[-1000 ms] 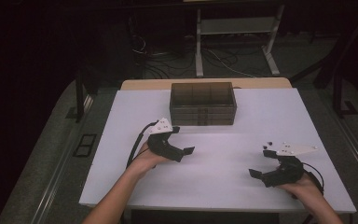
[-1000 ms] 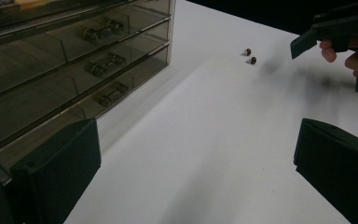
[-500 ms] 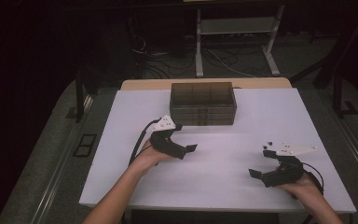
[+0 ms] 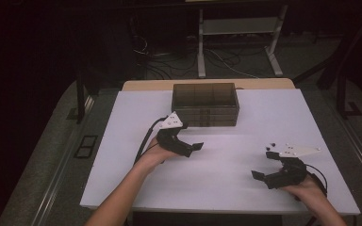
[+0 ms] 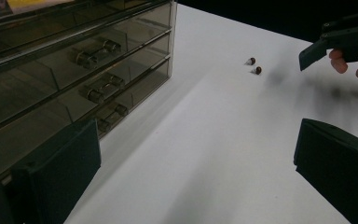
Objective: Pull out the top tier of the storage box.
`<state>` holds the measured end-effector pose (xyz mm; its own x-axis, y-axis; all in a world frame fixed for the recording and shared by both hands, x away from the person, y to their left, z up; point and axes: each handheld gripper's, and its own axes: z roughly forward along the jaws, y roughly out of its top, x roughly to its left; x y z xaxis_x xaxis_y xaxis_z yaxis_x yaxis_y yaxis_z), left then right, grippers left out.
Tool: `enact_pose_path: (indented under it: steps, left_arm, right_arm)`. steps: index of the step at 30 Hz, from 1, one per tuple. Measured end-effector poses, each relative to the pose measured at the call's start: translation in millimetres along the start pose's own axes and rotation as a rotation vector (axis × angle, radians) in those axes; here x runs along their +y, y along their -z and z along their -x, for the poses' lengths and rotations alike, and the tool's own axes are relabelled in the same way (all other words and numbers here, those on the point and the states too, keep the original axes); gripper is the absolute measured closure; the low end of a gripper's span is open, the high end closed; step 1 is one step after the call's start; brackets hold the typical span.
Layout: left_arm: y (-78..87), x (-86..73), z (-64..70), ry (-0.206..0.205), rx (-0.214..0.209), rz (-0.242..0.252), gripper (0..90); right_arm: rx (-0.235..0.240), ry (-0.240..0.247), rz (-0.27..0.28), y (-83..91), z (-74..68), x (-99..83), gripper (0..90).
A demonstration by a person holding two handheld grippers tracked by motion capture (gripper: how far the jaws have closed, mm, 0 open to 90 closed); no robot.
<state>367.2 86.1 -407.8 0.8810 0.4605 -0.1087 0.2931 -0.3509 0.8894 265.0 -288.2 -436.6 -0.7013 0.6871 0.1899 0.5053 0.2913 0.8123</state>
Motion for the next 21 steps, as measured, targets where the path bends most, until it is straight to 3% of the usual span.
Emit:
enact_pose_path:
  steps: [21]
  left_arm:
    - [-16.2, 7.3, -5.9, -0.001, 0.017, 0.011, 0.0]
  right_arm:
    - [0.001, -0.001, 0.001, -0.6, 0.3, -0.2, 0.5]
